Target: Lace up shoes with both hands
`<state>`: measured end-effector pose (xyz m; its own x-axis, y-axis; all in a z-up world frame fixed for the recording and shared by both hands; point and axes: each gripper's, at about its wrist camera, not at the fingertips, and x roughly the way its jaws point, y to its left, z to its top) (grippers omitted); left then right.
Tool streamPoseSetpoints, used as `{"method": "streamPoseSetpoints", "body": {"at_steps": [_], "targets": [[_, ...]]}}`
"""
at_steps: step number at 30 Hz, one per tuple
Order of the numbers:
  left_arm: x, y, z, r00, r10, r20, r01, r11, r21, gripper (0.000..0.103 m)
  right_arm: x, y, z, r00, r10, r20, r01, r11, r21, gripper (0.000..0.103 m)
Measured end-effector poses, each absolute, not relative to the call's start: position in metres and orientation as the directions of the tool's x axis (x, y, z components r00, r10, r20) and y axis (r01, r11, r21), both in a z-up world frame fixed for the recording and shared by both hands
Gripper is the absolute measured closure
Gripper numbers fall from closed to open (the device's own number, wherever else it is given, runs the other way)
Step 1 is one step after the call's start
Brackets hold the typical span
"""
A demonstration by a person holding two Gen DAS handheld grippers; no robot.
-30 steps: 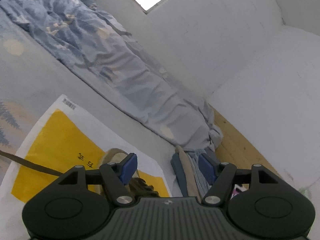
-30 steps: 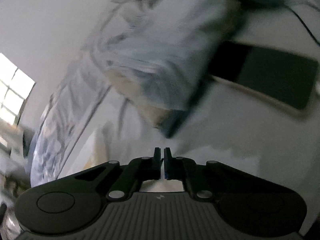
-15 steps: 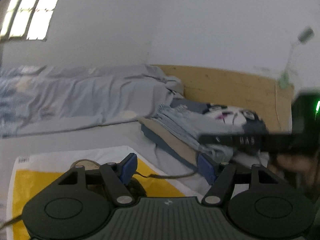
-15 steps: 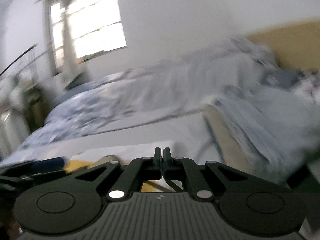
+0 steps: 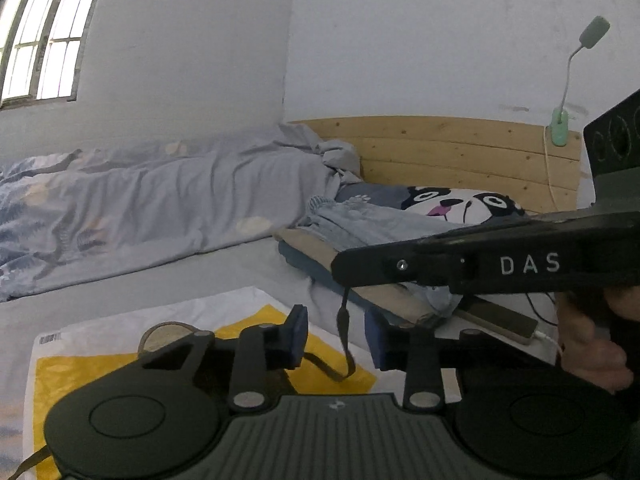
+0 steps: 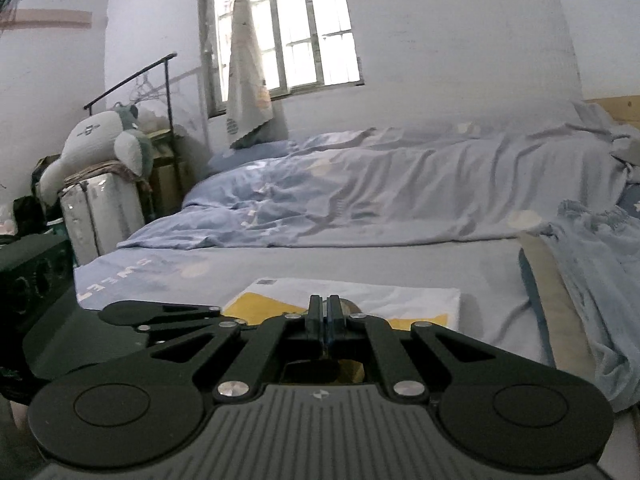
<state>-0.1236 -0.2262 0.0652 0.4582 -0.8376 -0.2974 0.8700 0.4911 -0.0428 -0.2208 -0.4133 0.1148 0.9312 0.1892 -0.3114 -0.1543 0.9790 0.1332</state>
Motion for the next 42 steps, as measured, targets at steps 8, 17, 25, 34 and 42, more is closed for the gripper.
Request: {"method": "streamPoseSetpoints", "body": {"at_steps": [8,17,25,34,42], "targets": [[-0.121,-0.222,0.067,0.453,-0.841,-0.295,0.869,0.491,-0.063,0.100,-0.216,-0.406,0.115,0.921,0.215,-0.325,-0.187,0.975,0.116,0.101],[-0.093,-0.207,0.067,0.420,-0.864,-0.280,0.825,0.491,-0.279,0.103,-0.217,-0.405,0.115,0.934,0.188,-0.304,-0.167,0.982,0.093,0.092],[-0.033,-0.159,0.047,0.318,-0.943,-0.104,0.576,0.279,-0.768,0.103,-0.218,-0.384,0.105,0.939,0.124,-0.320,-0.165,0.981,-0.105,0.073],[-0.029,-0.160,0.039,0.235,-0.969,-0.076,0.547,0.196,-0.814,0.103,-0.214,-0.355,0.093,0.939,0.101,-0.328,-0.188,0.951,-0.246,0.074],[-0.030,-0.160,0.036,0.212,-0.974,-0.080,0.531,0.183,-0.827,0.103,-0.213,-0.358,0.088,0.932,0.129,-0.338,-0.205,0.958,-0.201,0.102]]}}
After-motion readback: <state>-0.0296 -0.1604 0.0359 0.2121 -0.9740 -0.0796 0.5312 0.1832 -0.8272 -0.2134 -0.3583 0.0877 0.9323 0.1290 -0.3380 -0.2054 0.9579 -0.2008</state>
